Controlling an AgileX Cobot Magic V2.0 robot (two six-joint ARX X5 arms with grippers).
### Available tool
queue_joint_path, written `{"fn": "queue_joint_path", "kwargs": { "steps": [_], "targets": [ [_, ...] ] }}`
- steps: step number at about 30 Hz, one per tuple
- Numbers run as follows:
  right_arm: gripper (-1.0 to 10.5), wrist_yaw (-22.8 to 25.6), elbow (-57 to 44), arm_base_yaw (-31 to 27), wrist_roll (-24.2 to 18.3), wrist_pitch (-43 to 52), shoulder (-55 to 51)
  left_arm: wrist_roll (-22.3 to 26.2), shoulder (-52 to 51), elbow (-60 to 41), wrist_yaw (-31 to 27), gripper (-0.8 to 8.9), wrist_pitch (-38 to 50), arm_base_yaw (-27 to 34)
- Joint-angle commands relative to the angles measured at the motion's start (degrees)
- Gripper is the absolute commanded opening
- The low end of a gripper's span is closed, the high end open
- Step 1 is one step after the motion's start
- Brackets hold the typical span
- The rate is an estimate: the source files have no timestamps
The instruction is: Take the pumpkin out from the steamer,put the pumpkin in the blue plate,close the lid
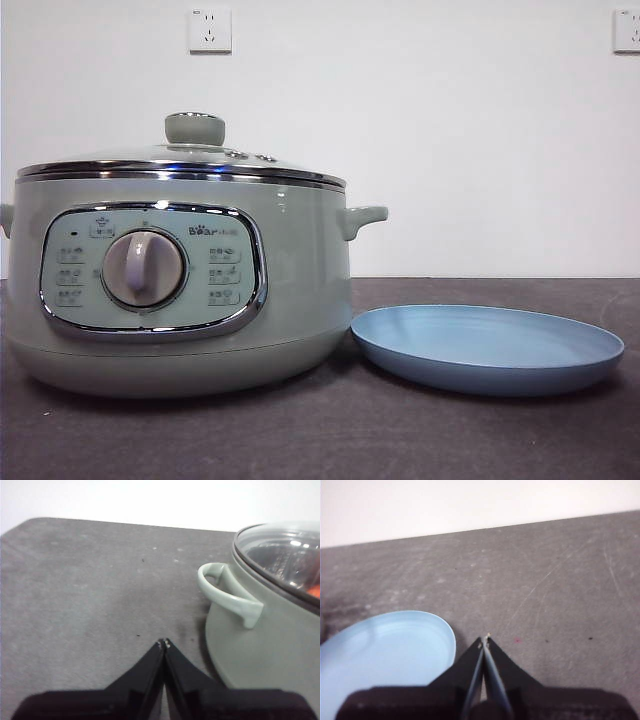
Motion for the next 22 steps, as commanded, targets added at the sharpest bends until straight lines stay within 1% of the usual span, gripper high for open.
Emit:
{"fn": "queue_joint_path", "kwargs": {
  "steps": [1, 3, 4, 6, 7, 11, 14, 18, 22],
  "targets": [
    [0.0, -0.11, -0.70, 0.07, 10.80, -0.07, 0.07, -9.73, -0.09, -0.85, 2.43, -0.03, 1.03, 0.17],
    [0.0, 0.04, -0.70, 0.07, 17.18, 0.68, 0.07, -13.57, -0.09, -0.85, 4.20, -0.03, 2.16, 0.17],
    [0.0, 0.15, -0.70, 0.07, 19.58, 1.11, 0.07, -14.27, -0.09, -0.85, 4.22, -0.03, 3.04, 0.17],
    [0.0, 0.13, -0.70, 0.07, 22.23, 1.68, 0.07, -14.56, -0.09, -0.85, 4.28, -0.03, 4.15, 0.17],
    [0.0, 0.13, -0.66, 0.07, 22.75, 1.77, 0.07, -14.56, -0.09, -0.85, 4.28, -0.04, 4.66, 0.17],
    [-0.1, -0.24, 0.44, 0.07, 22.71, 0.59, 0.07, -14.60, -0.09, -0.42, 5.60, -0.06, 4.72, 0.17],
    [-0.1, -0.22, 2.12, 0.07, 22.71, -0.04, 0.46, -15.39, -0.07, 1.46, 5.51, -0.06, 2.01, 0.17],
    [-0.1, -0.20, 5.75, 0.07, 22.69, -0.26, 2.95, -15.34, 1.07, 5.86, 4.98, -0.06, -0.81, 0.17],
    [-0.1, -0.28, 10.56, 0.07, 22.23, -0.26, 7.89, -15.28, 5.29, 11.74, 3.87, -0.06, -2.19, 0.17]
  ]
}}
